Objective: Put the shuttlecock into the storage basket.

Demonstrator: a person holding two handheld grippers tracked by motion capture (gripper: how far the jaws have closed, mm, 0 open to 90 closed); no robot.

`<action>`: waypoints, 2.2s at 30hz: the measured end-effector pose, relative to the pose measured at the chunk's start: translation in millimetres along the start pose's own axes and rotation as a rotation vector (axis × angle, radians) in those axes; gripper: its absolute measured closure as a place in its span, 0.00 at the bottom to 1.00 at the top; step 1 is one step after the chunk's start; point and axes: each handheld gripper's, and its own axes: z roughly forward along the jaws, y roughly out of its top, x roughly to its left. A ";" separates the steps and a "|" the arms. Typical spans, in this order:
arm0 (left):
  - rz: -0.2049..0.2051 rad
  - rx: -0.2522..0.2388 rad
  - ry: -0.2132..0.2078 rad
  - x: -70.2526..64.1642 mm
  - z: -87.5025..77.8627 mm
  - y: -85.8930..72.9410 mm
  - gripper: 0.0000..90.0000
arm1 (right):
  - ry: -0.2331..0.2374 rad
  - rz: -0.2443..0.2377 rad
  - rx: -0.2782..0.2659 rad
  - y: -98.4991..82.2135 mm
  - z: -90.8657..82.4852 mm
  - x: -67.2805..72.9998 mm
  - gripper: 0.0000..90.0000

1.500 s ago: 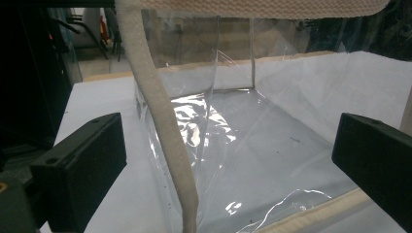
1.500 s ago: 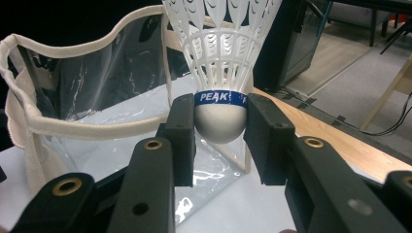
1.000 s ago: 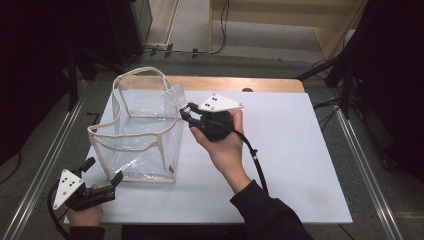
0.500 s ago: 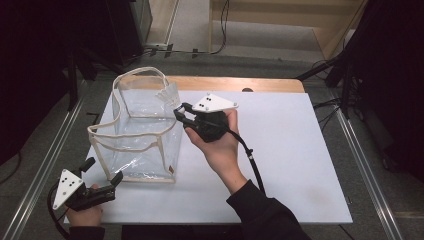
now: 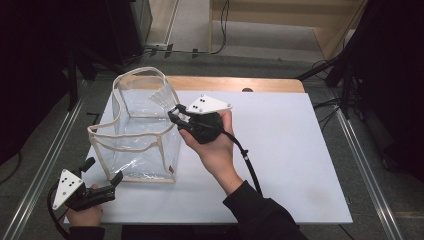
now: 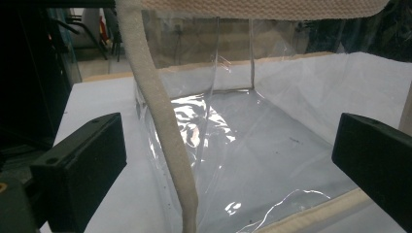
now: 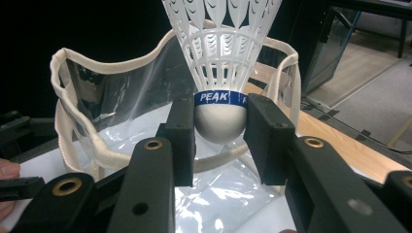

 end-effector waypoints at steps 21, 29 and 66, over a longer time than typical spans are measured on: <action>-0.001 0.002 -0.003 0.4 -0.1 0.1 0.00 | 0.044 -0.016 0.007 4.7 12.8 14.8 0.70; -0.003 0.002 -0.002 0.5 0.0 0.1 0.00 | 0.070 -0.012 0.014 8.8 18.0 19.5 0.70; -0.005 0.002 -0.004 0.4 0.0 0.2 0.00 | 0.125 0.038 -0.075 6.4 1.9 10.8 0.00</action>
